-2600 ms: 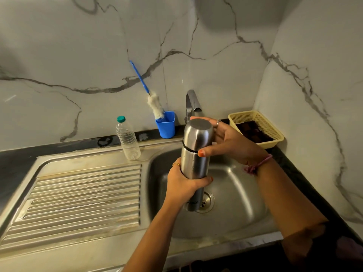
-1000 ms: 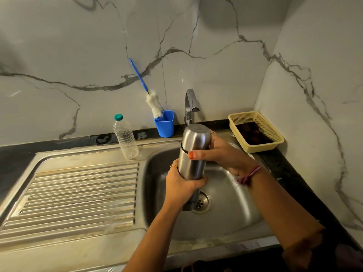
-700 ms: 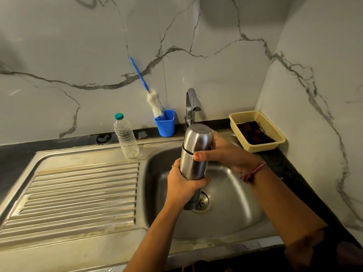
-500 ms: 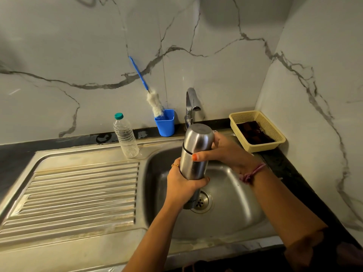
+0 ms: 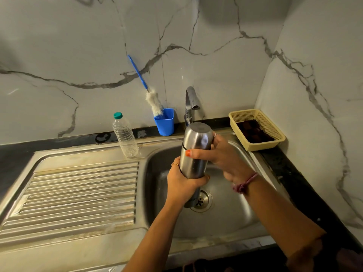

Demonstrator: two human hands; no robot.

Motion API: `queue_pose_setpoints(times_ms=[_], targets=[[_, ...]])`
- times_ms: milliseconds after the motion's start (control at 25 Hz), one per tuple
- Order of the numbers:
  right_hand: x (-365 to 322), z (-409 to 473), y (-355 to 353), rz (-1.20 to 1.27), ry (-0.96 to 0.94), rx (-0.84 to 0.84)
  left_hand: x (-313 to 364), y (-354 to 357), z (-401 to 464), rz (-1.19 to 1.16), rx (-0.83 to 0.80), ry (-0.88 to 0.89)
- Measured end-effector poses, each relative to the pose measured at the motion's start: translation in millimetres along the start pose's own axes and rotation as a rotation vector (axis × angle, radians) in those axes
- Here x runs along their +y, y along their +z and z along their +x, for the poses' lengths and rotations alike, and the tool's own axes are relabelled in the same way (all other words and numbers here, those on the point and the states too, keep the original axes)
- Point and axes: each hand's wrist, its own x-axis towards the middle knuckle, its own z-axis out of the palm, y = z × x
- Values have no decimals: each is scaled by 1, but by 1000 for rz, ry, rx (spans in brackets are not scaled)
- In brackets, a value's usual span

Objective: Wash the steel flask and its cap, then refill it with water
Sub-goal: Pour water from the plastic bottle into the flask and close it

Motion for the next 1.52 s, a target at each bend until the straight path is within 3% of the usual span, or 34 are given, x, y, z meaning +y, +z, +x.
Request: queue_pose_setpoints(times_ms=[160, 240, 360, 480, 600, 840, 1080, 1240, 1400, 1520], targets=[[22, -1, 28, 1, -78, 394, -1, 6, -3, -7, 60, -24], [23, -1, 31, -33, -83, 429, -3, 7, -4, -5, 67, -33], [14, 2, 3, -42, -11, 18, -4, -2, -2, 27, 3, -29], [-2, 8, -30, -166, -17, -391, -4, -16, 5, 72, -182, 6], [-10, 10, -29, -309, -119, -570, 2, -20, 5, 76, -336, 24], [-4, -3, -3, -7, -116, -222, 1, -17, 10, 33, -231, 26], [15, 0, 19, 48, -168, 26, -9, -9, 3, 50, -122, 18], [10, -1, 19, 2, -115, -3, -12, -13, 6, 52, -132, 18], [-4, -8, 7, -74, -31, -212, -10, -23, 7, 20, -178, 37], [6, -17, 3, -147, -12, -225, -12, -31, 7, -51, -191, 51]])
